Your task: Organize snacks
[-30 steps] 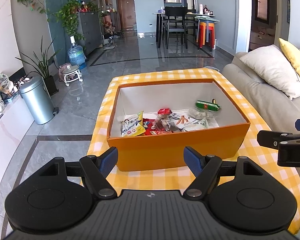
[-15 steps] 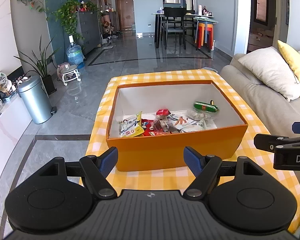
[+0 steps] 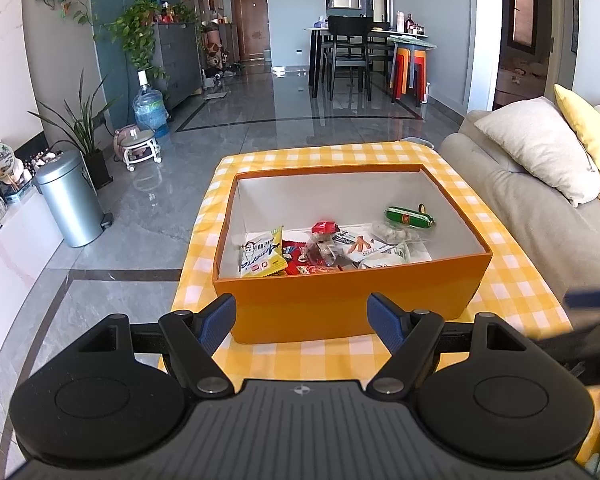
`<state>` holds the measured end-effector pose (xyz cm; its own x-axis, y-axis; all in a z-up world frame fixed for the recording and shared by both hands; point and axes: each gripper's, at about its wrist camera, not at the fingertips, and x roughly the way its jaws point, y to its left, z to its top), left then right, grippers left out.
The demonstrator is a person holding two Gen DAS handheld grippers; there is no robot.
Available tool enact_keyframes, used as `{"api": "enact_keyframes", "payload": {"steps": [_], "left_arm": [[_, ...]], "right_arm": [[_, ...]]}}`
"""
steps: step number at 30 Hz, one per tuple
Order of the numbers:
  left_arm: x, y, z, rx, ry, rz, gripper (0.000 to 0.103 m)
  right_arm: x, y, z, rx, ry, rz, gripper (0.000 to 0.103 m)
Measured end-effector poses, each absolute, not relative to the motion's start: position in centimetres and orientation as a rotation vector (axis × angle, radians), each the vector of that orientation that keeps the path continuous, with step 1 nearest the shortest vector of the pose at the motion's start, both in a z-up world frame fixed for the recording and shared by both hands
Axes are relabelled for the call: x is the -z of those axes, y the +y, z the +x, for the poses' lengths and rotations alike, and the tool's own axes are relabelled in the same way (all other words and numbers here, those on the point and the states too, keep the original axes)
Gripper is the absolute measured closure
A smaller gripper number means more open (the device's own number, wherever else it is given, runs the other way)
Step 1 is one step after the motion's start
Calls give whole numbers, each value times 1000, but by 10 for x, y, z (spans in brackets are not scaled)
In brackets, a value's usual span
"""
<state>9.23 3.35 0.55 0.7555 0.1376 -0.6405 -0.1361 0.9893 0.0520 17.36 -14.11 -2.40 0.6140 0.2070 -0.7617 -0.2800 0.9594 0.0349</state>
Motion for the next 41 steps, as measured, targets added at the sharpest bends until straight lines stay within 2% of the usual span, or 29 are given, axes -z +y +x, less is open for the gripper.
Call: {"api": "enact_keyframes", "payload": {"steps": [5,13,18,41], "left_arm": [[-6,33,89,-122,712,-31,15],[-2,18,88,-108,754,2,15],[-3,14,85,-118,758,9,15],[-7,14,80,-125,747,9,15]], "right_arm": [[88,-136,181,-281,1100,-155,4],[141,-140,164,-258,1191,-139,4],[154,-140,156,-260,1229,-111,4],[146,-135,151,-261,1204,-98,4]]}}
